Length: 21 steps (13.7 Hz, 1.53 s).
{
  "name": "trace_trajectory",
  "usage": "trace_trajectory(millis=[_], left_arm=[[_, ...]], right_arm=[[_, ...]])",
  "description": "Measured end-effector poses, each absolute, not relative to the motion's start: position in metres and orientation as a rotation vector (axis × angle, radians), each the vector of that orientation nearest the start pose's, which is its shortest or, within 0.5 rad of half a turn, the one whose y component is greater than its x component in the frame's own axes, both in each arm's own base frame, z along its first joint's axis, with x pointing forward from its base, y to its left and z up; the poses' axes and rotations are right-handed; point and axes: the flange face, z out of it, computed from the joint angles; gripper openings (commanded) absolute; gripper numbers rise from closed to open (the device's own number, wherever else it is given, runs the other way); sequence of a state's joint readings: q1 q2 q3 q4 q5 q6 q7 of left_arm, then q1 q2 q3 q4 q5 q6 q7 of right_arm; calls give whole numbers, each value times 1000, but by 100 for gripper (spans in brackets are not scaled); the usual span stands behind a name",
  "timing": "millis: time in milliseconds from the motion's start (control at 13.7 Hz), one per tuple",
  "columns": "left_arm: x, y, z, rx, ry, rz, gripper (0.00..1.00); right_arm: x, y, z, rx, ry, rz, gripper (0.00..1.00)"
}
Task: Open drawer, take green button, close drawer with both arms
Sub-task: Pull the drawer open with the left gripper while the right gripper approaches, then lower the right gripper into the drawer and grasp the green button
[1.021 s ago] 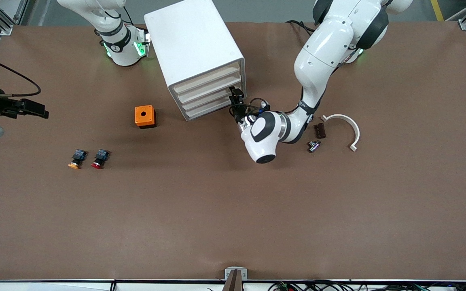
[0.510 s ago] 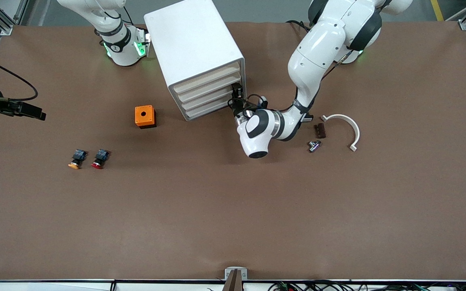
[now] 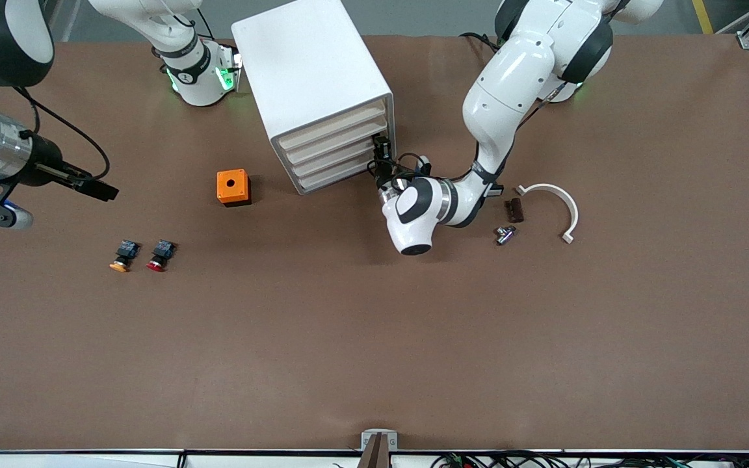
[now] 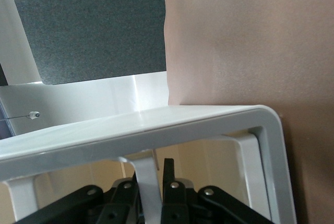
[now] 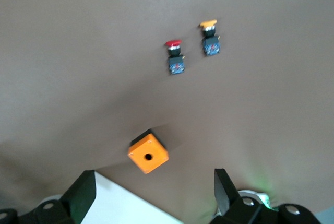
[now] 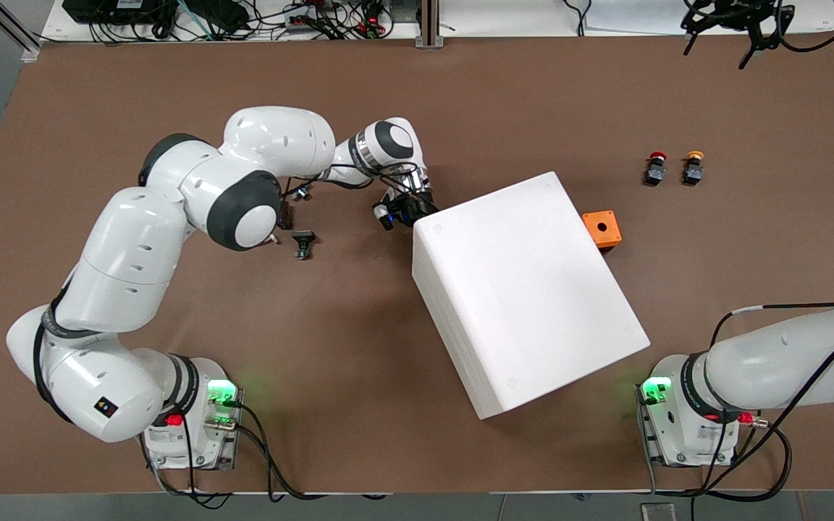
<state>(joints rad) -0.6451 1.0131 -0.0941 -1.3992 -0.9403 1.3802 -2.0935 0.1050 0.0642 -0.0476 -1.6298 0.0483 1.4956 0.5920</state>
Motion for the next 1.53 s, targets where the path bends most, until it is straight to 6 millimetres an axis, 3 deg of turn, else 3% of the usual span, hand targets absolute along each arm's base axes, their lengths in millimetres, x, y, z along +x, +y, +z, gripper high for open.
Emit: trace_trajectory(millis=[365, 729, 1021, 1240, 1531], left_arm=[[429, -466, 113, -1265, -1559, 1399, 16], [480, -418, 115, -1210, -1660, 1468, 18], [508, -391, 115, -1195, -1727, 1522, 18], [524, -375, 117, -1199, -1767, 1553, 19], [544, -354, 119, -1225, -1814, 1598, 23]], right_arm=[[554, 80, 556, -2983, 1024, 315, 100], [547, 138, 553, -2956, 1132, 274, 100], [525, 227, 536, -2930, 1199, 210, 100], [494, 305, 502, -2902, 1280, 172, 100], [457, 382, 463, -2866, 1399, 150, 100]])
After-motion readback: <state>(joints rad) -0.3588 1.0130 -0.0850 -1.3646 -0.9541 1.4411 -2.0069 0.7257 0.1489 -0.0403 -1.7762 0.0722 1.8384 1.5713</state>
